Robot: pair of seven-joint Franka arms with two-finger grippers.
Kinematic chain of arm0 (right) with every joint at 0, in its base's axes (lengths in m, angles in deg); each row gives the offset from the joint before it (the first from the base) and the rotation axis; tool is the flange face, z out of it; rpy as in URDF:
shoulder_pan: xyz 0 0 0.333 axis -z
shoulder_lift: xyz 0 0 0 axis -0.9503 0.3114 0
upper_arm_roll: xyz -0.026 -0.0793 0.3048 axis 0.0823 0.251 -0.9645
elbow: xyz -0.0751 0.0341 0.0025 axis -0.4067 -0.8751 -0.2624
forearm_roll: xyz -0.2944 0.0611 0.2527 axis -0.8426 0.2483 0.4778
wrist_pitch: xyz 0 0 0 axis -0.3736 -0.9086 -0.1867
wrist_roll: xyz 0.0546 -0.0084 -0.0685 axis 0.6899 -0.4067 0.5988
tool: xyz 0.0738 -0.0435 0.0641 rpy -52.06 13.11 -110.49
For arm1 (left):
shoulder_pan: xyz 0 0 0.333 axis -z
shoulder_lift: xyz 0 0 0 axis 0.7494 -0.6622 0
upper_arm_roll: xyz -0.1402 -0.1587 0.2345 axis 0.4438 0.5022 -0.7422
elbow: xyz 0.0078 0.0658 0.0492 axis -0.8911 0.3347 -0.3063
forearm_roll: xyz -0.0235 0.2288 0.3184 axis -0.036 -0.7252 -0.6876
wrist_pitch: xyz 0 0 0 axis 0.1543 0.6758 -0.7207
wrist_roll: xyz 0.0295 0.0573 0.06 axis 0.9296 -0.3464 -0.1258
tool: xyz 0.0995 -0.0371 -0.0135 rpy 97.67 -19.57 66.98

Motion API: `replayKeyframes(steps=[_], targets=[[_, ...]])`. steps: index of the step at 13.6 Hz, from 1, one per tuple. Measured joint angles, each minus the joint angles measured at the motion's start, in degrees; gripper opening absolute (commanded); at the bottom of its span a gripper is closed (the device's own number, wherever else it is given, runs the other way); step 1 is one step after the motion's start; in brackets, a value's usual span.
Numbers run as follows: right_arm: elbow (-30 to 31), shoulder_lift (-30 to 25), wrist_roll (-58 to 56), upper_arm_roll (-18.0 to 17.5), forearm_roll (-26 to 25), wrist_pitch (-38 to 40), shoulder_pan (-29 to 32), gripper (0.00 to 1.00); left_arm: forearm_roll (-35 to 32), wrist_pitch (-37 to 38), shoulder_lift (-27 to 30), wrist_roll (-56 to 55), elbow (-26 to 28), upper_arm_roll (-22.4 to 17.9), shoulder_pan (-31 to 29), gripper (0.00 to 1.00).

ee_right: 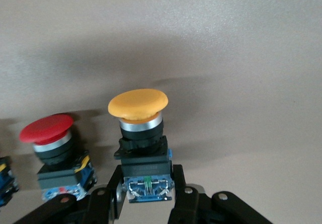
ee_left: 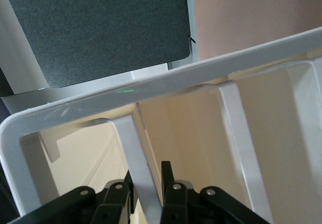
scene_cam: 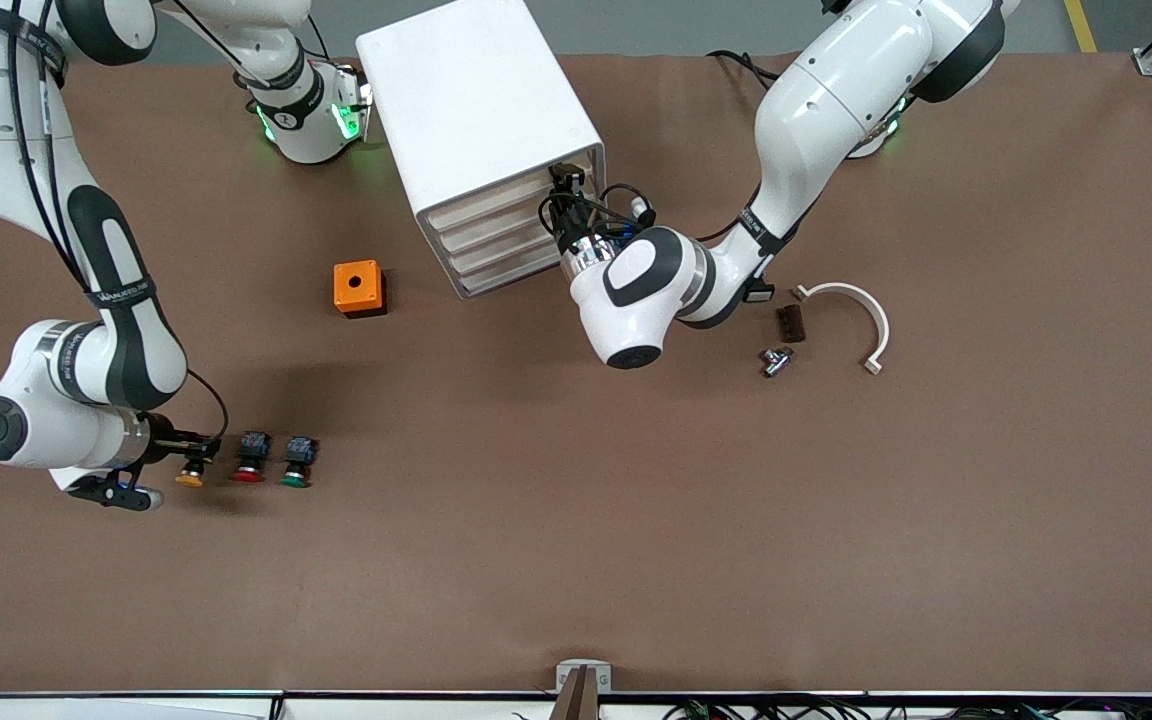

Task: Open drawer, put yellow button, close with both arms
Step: 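Pull the drawer open with the left gripper while the right gripper grasps the button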

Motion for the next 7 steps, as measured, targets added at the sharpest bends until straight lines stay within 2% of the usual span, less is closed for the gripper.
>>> replayKeyframes(steps=[3,7], targets=[[-3.8,-0.1,0.2,-0.4,0.1,5.2,-0.2,0.09,0.8,-0.1,-0.3,0.0,0.0,-0.2,-0.1,0.16],[-4.9,-0.9,3.6,-2.3,0.1,9.2,-0.7,0.08,1.4,-0.1,-0.4,0.0,0.0,-0.5,-0.2,0.17]])
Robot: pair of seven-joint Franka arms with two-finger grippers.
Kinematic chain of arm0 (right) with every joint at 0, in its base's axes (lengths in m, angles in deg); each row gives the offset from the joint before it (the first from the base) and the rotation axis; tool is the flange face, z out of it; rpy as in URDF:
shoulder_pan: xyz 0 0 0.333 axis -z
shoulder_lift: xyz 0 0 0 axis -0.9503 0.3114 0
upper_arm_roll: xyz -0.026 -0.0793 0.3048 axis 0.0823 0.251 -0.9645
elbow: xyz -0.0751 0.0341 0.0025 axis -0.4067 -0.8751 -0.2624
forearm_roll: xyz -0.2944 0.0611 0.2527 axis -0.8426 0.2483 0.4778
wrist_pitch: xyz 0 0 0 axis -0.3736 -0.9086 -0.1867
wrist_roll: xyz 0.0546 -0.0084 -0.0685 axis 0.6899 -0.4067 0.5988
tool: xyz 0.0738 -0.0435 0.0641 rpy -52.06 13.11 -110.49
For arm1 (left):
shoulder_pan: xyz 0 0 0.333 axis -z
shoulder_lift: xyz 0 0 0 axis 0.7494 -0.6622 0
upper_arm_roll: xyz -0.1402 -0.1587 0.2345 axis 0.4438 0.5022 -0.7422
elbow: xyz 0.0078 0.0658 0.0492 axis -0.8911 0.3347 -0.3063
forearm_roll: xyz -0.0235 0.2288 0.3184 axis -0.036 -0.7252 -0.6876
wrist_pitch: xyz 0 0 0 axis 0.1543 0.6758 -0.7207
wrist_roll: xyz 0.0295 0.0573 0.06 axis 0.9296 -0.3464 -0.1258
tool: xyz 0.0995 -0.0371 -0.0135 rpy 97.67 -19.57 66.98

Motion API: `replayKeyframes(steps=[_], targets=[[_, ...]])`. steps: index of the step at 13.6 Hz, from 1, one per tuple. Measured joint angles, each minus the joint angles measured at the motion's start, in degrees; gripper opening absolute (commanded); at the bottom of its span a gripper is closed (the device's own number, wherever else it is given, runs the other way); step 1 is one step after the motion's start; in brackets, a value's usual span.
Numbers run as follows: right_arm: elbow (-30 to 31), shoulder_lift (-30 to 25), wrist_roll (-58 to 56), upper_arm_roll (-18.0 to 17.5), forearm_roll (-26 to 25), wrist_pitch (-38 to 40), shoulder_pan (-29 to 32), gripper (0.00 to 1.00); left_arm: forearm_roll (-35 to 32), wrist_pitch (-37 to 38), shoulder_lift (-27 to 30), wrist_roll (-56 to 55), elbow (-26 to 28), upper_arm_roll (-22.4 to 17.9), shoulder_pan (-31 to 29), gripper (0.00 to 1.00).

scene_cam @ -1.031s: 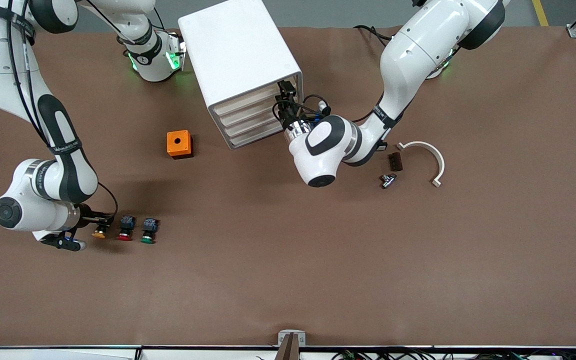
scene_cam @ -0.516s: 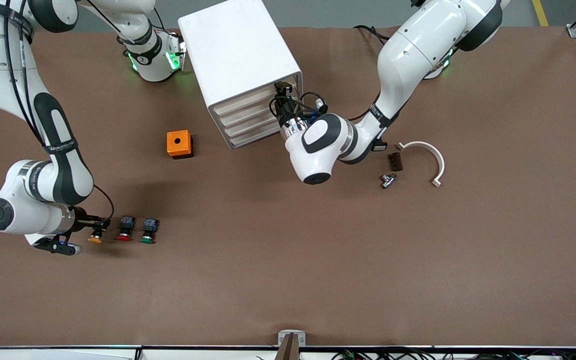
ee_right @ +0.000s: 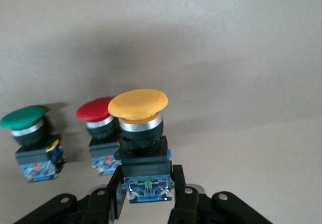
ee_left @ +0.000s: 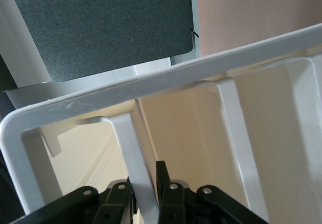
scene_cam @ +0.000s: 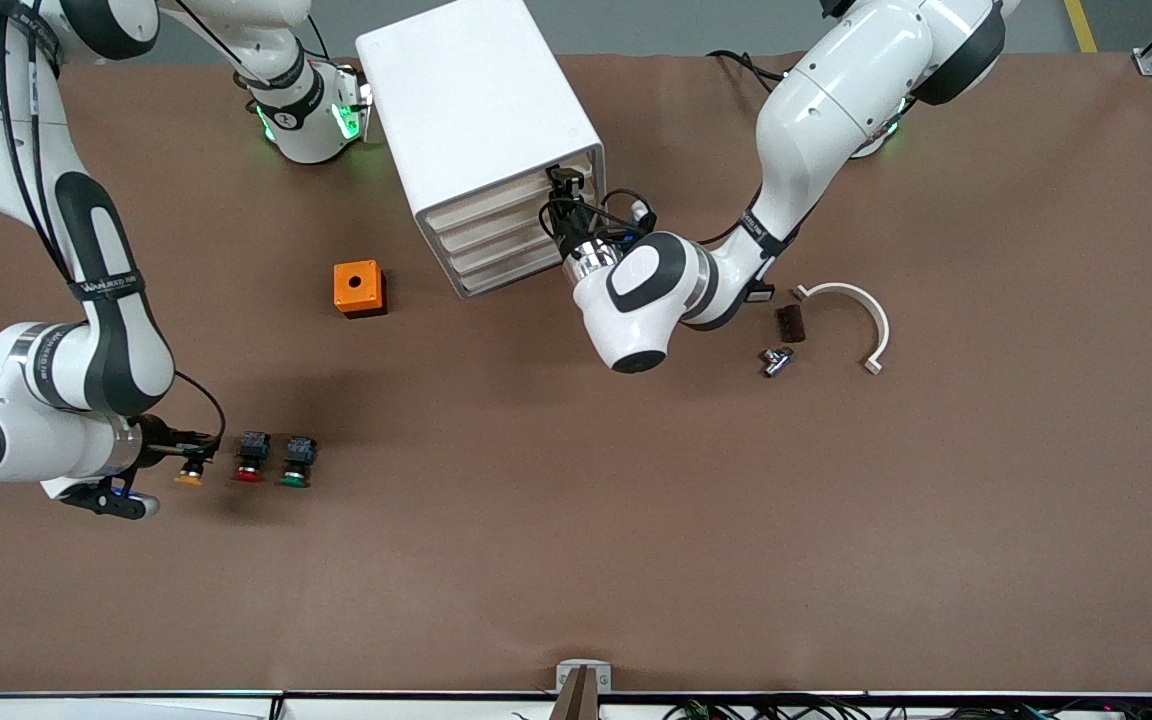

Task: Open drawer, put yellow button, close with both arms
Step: 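Pull the drawer open with the left gripper while the right gripper grasps the button, then lift the yellow button with the right gripper and carry it over the drawer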

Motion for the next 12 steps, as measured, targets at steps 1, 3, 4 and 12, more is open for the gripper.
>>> replayKeyframes(steps=[1,3,4,12], targets=[[0.0,-0.3,0.9,-0.5,0.0,0.9,-0.2,0.08,0.2,0.0,0.0,0.0,0.0,-0.2,-0.2,0.17],[-0.1,-1.3,2.5,-1.3,1.4,2.3,-0.5,0.08,0.3,0.0,0.0,0.0,0.0,-0.4,-0.9,0.18],[-0.1,-1.9,3.1,-1.4,2.8,3.4,-0.6,0.09,0.4,-0.1,0.0,0.0,-0.1,-0.6,-1.5,0.18],[-0.1,-4.7,15.5,-1.7,4.8,9.0,-5.4,0.11,3.2,-0.4,0.0,0.0,-2.3,-3.8,-5.4,0.2]])
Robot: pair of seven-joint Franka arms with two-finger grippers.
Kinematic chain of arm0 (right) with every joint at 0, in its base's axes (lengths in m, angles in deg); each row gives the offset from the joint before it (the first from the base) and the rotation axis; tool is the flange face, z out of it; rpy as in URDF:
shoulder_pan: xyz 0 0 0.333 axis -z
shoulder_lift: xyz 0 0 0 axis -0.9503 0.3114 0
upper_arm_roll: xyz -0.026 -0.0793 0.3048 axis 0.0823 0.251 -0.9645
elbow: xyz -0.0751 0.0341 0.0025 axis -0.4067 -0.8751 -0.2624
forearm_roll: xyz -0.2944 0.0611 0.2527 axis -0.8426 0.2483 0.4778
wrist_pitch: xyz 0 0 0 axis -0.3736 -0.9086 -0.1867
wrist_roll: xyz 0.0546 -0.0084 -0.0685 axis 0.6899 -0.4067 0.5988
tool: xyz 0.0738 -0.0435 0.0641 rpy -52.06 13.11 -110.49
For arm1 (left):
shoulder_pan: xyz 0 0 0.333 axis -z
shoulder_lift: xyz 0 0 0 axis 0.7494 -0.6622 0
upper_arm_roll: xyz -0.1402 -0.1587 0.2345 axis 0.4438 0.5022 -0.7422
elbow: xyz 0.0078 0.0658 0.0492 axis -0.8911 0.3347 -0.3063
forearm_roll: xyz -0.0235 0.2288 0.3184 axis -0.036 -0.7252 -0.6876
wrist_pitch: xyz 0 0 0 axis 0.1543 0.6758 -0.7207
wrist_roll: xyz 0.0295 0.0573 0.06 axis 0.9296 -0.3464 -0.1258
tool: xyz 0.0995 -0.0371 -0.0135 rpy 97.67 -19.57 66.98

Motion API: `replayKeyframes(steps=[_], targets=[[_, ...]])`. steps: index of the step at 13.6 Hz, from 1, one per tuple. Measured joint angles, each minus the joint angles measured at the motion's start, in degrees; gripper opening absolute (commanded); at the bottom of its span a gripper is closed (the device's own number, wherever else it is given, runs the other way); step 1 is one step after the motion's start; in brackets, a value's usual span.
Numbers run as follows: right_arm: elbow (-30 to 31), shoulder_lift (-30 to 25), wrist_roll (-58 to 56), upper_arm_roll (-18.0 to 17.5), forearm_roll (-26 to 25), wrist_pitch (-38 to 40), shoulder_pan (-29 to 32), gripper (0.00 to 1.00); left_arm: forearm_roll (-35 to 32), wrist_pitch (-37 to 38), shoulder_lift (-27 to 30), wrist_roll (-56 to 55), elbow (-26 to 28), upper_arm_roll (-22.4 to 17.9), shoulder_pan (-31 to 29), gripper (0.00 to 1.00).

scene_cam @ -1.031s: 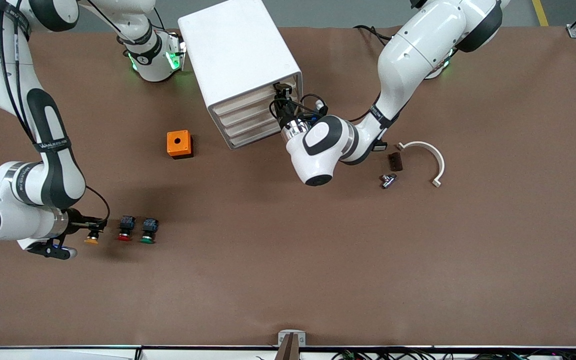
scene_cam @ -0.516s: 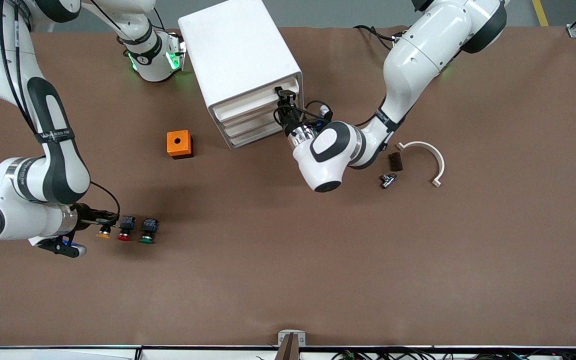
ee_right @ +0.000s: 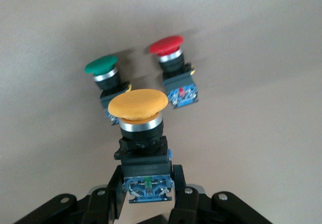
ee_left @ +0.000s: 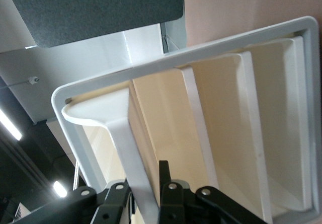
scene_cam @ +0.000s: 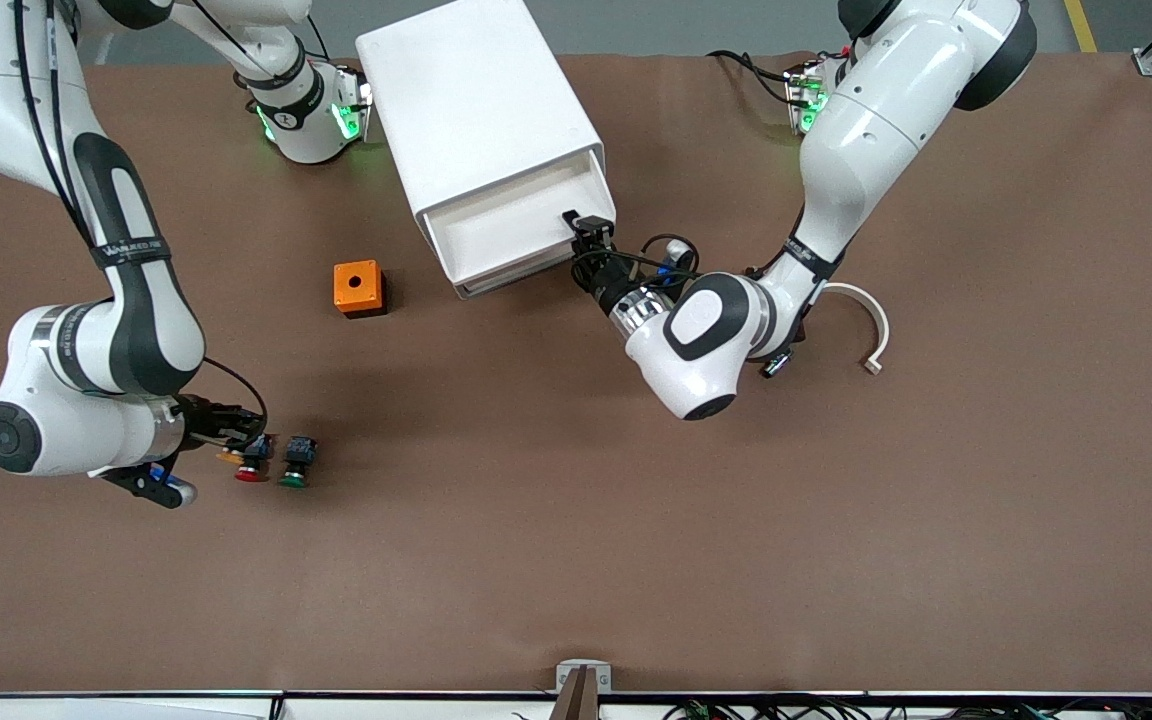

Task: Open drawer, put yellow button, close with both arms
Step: 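Lift the yellow button with the right gripper and carry it over the drawer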

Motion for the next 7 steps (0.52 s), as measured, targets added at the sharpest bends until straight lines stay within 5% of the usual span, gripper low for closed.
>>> replayKeyframes(steps=[7], targets=[[-0.2,-4.8,10.8,-0.1,4.6,6.0,-5.0,0.11,0.5,-0.4,0.0,0.0,-0.9,-0.5,-4.0,0.28]])
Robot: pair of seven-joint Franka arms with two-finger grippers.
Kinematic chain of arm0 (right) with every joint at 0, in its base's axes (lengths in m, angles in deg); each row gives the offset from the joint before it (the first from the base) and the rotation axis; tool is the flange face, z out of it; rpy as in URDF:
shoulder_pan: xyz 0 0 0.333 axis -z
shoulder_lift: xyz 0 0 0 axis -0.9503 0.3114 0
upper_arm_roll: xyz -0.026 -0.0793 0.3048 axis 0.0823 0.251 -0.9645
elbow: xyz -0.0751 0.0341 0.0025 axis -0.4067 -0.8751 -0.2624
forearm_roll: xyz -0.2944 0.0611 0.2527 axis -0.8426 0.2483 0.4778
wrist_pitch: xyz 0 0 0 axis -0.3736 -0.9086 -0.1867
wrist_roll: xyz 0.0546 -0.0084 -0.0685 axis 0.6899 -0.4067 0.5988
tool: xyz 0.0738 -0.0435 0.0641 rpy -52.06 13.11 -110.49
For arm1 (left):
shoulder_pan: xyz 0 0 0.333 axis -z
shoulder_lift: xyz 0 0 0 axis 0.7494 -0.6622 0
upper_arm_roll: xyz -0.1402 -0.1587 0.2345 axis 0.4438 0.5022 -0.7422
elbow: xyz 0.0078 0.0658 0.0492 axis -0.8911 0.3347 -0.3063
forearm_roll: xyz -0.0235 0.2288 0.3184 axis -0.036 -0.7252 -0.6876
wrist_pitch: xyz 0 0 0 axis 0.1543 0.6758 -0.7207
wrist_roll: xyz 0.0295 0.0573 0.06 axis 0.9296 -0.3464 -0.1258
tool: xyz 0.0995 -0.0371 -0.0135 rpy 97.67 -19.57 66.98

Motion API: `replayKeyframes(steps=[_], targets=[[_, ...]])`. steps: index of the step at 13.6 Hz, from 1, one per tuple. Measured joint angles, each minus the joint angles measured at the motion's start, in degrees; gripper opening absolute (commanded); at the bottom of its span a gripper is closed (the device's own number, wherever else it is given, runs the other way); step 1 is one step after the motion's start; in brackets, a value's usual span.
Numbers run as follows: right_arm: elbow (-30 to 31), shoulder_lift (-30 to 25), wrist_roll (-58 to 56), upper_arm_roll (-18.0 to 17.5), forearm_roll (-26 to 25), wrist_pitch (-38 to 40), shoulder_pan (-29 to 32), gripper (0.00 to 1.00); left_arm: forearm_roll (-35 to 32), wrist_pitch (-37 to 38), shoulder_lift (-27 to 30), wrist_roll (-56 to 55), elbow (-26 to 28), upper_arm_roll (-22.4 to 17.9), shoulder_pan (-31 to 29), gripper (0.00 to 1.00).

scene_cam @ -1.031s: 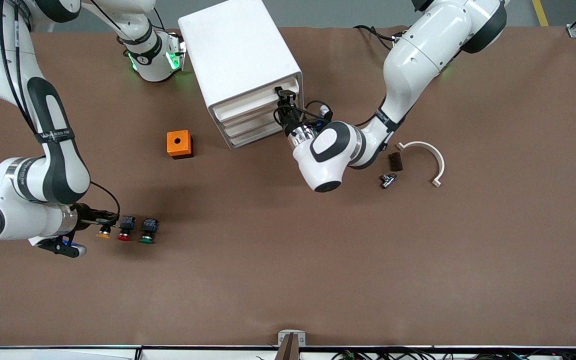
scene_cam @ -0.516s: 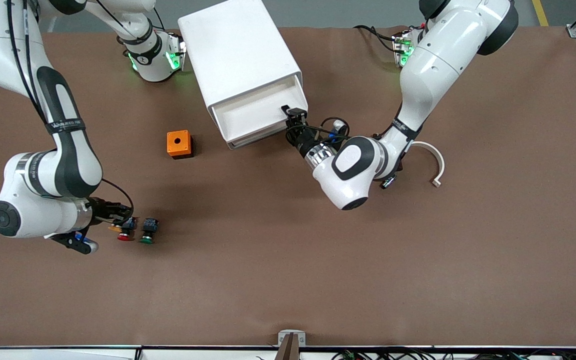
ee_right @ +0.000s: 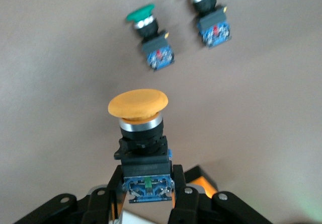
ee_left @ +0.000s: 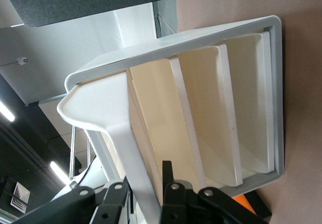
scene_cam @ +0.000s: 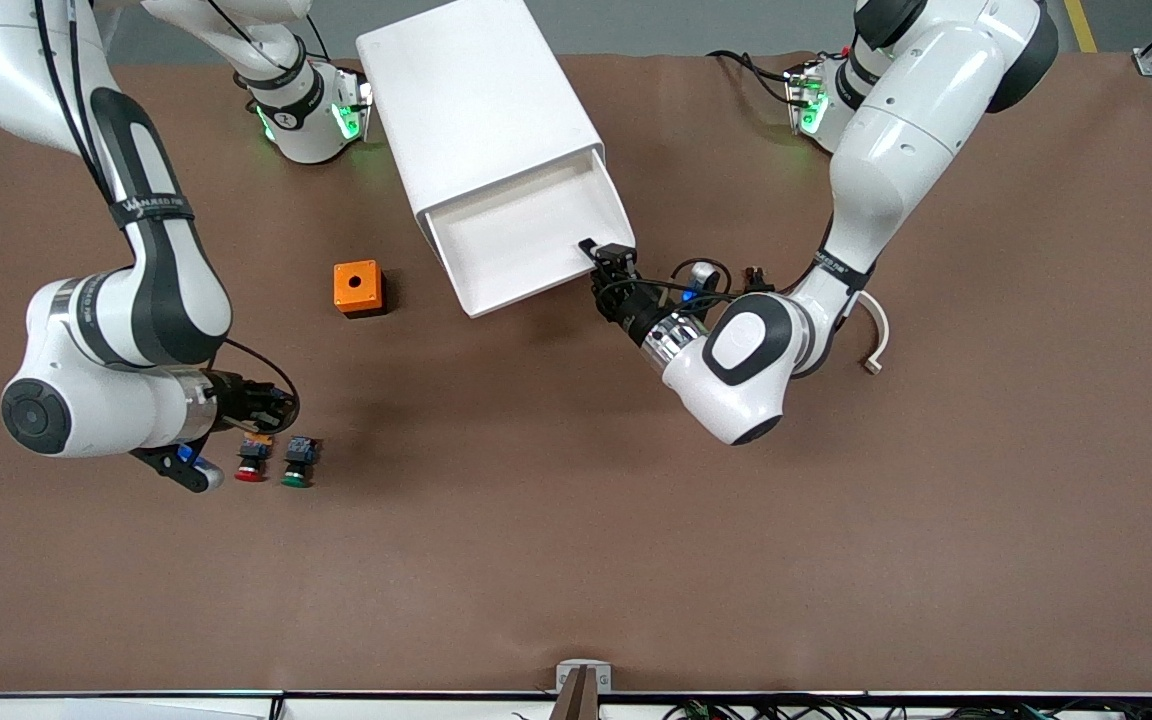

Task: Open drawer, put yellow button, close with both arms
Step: 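Lift the yellow button with the right gripper and carry it over the drawer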

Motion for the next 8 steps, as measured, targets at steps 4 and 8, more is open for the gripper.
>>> replayKeyframes(steps=[4,8], targets=[[0.0,-4.4,8.5,-0.1,1.3,3.0,-3.7,0.11,0.0,-0.1,0.0,0.0,-0.1,0.0,-0.1,0.94],[-0.1,-7.9,17.8,-0.3,1.5,6.0,-9.0,0.1,0.2,-0.1,0.0,1.1,-0.5,0.0,-0.1,0.99]])
